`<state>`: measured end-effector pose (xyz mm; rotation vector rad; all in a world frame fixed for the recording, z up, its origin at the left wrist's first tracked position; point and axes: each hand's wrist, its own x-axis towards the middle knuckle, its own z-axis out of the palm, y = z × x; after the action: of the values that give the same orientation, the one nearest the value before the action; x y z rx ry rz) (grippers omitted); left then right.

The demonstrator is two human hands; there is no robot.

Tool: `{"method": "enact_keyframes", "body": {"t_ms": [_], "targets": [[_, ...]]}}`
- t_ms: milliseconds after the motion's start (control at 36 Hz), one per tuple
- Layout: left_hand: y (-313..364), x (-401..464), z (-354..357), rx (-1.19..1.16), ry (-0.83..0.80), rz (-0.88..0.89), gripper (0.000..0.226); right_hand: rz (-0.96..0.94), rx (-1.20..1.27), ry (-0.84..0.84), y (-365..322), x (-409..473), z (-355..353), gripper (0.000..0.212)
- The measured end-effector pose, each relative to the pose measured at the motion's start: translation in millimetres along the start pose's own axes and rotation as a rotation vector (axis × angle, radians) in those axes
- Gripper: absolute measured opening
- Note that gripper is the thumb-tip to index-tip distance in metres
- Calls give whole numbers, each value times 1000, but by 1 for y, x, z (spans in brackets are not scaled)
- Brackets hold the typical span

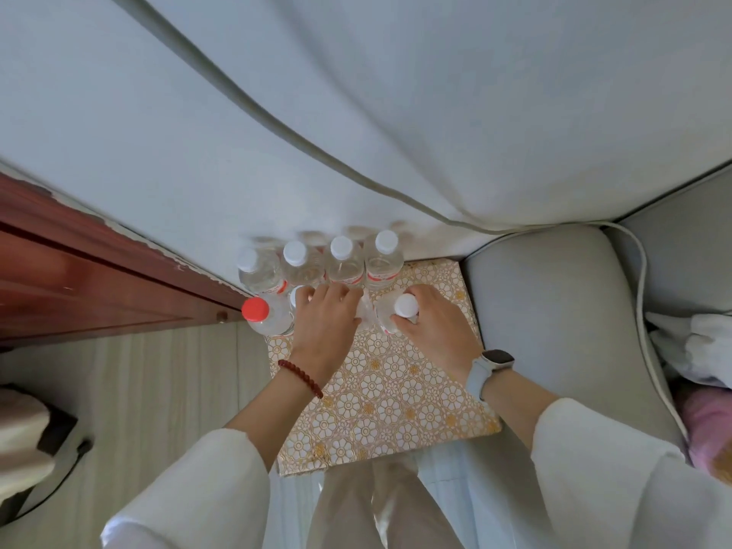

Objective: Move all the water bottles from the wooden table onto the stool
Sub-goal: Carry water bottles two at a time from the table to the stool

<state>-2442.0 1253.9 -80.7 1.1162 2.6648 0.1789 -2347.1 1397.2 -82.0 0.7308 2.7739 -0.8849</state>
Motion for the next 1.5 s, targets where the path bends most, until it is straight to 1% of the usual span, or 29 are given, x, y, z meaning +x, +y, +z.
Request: {"method": "enact_keyframes", "body": {"t_ms": [83, 250, 389, 500, 556, 611, 694, 750, 833, 889, 1000, 1083, 1139, 1222, 1306, 1361, 1500], "targets": [[0, 7, -2, -5, 30, -13, 36, 5, 35, 34, -7, 11, 0, 36], [-3, 17, -4, -34, 39, -21, 35, -3, 53, 71, -12, 26, 2, 34], [-4, 13, -1, -35, 77, 5, 35, -4, 54, 48, -11, 28, 2, 36], [-1, 13, 4, -43, 121, 8, 35, 31, 81, 31, -13, 27, 1, 39], [-1, 13, 4, -22, 101, 1, 36, 44, 98, 16, -14, 26, 1, 39], [0, 11, 2, 2, 45, -30, 41, 49, 125, -17, -14, 24, -1, 42], [4, 5, -1, -11, 27, -101, 56, 66, 200, -79, -15, 16, -7, 57], [8, -3, -7, -67, 72, -127, 57, 77, 242, -80, -17, 7, -13, 61], [14, -26, -22, -218, 195, -193, 50, 56, 230, -33, -27, -7, -24, 52], [14, -48, -31, -316, 284, -282, 45, 22, 188, -25, -40, -19, -31, 44], [2, -99, -47, -449, 328, -482, 41, -123, 173, -138, -81, -44, -36, 33], [-14, -146, -58, -410, 304, -541, 39, -253, 131, -246, -121, -68, -29, 28], [-28, -183, -67, -381, 306, -599, 39, -325, 119, -285, -151, -89, -16, 25], [-50, -253, -82, -332, 375, -716, 38, -424, 110, -364, -200, -130, 13, 26], [-67, -347, -94, -302, 490, -838, 33, -540, 106, -462, -252, -191, 47, 25], [-73, -419, -97, -286, 551, -919, 33, -612, 123, -503, -286, -240, 71, 23], [-63, -624, -83, -216, 667, -1180, 37, -812, 120, -693, -361, -393, 133, 24]]}}
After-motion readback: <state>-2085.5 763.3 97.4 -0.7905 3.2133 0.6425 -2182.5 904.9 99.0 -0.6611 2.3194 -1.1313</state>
